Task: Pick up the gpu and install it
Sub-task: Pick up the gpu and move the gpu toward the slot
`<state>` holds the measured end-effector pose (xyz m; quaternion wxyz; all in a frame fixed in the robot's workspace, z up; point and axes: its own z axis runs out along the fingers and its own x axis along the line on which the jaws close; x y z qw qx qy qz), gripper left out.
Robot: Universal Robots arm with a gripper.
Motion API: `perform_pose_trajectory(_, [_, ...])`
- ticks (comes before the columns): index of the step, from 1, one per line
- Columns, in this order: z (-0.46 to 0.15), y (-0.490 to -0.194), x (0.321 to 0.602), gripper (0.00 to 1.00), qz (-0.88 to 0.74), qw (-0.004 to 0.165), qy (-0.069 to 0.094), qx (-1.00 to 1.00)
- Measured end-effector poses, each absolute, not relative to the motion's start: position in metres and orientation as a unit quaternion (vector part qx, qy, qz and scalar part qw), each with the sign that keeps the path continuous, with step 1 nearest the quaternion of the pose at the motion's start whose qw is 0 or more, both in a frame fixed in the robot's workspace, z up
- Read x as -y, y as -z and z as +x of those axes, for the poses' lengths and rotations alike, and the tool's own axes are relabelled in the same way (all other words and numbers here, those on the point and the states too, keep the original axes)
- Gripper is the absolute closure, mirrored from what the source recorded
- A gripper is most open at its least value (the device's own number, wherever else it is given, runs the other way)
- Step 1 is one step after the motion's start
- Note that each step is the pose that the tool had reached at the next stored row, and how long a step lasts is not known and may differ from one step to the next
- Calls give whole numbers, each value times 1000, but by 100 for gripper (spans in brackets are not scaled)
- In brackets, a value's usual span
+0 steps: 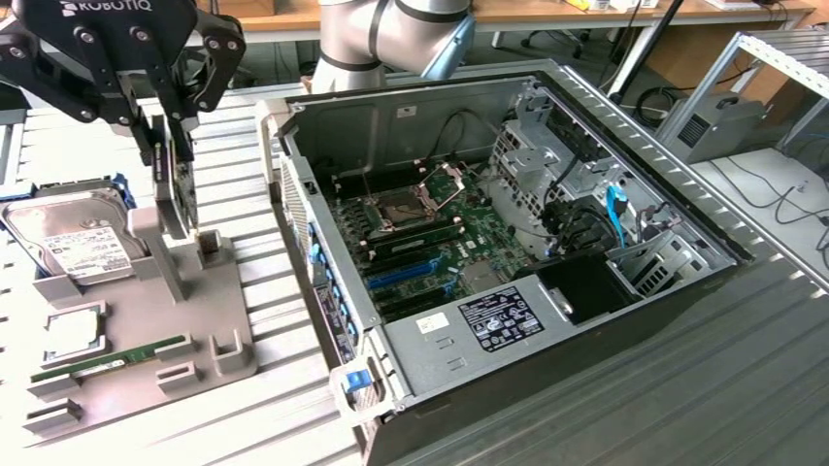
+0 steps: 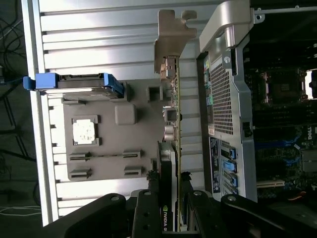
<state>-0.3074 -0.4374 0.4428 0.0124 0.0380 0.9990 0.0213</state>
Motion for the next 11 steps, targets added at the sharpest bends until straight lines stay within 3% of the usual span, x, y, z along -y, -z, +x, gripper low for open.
perform_pose_trajectory(11, [-298, -443, 437, 73, 38, 12, -21, -999])
